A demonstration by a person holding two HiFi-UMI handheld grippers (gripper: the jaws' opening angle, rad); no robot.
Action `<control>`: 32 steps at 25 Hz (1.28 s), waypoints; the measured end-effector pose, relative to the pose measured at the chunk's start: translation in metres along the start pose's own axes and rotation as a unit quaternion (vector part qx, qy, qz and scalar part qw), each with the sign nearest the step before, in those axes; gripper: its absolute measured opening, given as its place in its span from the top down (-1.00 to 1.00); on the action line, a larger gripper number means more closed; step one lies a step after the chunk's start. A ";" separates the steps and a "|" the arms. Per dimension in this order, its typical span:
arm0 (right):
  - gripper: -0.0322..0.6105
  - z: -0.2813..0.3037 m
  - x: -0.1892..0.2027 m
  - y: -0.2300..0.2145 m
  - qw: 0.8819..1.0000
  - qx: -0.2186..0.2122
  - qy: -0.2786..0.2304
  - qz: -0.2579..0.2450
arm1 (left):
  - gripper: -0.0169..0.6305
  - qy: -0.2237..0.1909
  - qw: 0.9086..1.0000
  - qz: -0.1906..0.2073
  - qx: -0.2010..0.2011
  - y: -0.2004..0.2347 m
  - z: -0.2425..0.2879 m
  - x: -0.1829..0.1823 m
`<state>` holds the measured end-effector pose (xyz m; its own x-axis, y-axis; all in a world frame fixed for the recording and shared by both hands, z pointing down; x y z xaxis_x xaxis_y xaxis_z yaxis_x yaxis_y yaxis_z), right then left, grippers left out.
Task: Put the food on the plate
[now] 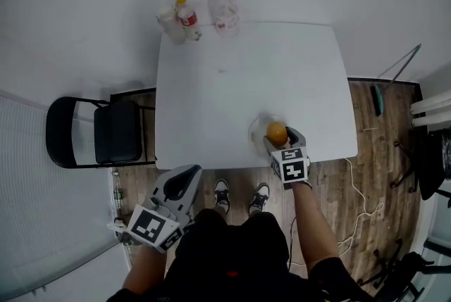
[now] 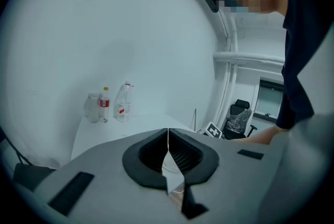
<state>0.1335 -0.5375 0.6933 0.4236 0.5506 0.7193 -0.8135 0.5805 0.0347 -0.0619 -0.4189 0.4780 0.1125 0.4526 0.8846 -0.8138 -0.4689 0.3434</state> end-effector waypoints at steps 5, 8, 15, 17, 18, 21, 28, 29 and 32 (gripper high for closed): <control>-0.11 0.023 0.011 0.006 0.999 -0.011 0.050 -0.016 | 0.87 0.015 1.000 -0.003 -0.016 0.009 -0.003 0.010; -0.11 0.033 0.008 0.004 0.998 -0.009 0.056 -0.031 | 0.87 0.022 0.999 -0.005 -0.022 0.013 -0.002 0.015; -0.14 0.029 0.002 0.008 0.997 -0.020 0.055 -0.042 | 0.87 0.019 1.000 0.002 -0.009 0.008 0.000 0.009; -0.20 0.016 -0.011 0.008 0.998 -0.018 0.032 -0.041 | 0.87 0.020 1.000 0.002 -0.008 0.008 -0.001 0.008; -0.22 0.005 -0.020 0.007 0.999 -0.013 0.013 -0.040 | 0.87 0.018 1.000 0.002 -0.005 0.008 0.000 0.006; -0.23 -0.045 -0.061 -0.002 0.997 0.015 -0.076 -0.030 | 0.87 0.008 1.000 0.005 0.007 0.005 0.000 -0.004; -0.04 -0.195 -0.144 -0.009 0.945 0.145 -0.287 -0.070 | 0.87 -0.022 0.998 0.022 0.046 -0.009 0.008 -0.030; 0.03 -0.211 -0.151 -0.005 0.937 0.154 -0.304 -0.074 | 0.87 -0.028 0.998 0.025 0.053 -0.013 0.009 -0.035; 0.31 -0.258 -0.168 0.004 0.915 0.182 -0.349 -0.088 | 0.87 -0.046 0.996 0.037 0.073 -0.028 0.011 -0.052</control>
<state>0.1620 -0.4735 0.3936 0.3062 -0.1233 0.9439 -0.8899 0.3150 0.3299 -0.0386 -0.4379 0.4259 0.1115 0.3445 0.9321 -0.7306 -0.6074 0.3119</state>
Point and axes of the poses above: the fingertips, and each gripper's own axes: z forward along the fingers, y to its left, x out of its underside, the point moved 1 cm from there along -z, backward along the fingers, and after that the axes turned 8 degrees about -z, right-handed, at the moved point
